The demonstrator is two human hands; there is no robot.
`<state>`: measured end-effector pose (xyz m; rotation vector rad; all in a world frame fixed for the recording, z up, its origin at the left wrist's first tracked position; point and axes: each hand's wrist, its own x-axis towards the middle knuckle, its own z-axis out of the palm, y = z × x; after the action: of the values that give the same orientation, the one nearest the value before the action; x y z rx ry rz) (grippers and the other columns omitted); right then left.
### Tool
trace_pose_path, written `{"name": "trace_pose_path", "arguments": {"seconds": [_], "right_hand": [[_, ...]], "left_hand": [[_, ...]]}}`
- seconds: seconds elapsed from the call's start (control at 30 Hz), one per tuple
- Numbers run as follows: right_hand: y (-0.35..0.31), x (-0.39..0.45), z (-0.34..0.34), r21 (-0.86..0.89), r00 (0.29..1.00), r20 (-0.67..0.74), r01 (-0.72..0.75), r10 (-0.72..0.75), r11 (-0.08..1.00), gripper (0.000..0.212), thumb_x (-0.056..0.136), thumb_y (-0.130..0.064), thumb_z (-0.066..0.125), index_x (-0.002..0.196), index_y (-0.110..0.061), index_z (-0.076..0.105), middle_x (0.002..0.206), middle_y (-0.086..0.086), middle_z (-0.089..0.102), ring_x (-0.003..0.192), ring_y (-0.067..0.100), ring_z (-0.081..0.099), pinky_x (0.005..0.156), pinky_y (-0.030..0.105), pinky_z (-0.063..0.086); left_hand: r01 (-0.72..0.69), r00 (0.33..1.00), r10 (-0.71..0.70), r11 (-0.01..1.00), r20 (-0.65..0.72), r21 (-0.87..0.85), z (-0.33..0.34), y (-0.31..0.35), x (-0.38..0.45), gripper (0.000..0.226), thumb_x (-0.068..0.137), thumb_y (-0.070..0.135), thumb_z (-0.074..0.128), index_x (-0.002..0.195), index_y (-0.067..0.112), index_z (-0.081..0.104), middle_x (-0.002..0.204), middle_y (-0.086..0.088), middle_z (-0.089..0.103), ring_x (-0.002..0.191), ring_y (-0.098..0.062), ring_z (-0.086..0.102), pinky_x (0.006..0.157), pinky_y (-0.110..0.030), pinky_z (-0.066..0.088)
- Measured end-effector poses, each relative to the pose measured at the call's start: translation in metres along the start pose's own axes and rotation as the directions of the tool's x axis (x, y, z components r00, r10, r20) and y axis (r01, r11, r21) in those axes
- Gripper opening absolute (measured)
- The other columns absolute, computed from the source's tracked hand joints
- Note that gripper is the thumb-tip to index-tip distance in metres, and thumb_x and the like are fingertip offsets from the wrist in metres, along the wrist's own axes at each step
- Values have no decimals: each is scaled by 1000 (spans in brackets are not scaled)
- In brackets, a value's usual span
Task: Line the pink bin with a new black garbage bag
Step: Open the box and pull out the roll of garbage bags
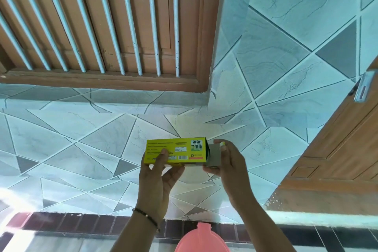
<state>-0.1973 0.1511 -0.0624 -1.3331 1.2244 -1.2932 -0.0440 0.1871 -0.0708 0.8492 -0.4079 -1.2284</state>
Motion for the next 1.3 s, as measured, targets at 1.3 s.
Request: {"name": "trace_pose_path", "arguments": {"seconds": [1.3], "right_hand": [[24, -1, 0, 128, 926, 295, -284, 237, 950, 37, 58, -2, 64, 93, -12, 71, 97, 18, 69, 81, 17, 63, 77, 24, 48]], "left_hand": [[-269, 962, 158, 688, 223, 674, 10, 32, 17, 61, 78, 27, 71, 129, 39, 41, 113, 7, 62, 88, -6, 67, 77, -21, 56]]}}
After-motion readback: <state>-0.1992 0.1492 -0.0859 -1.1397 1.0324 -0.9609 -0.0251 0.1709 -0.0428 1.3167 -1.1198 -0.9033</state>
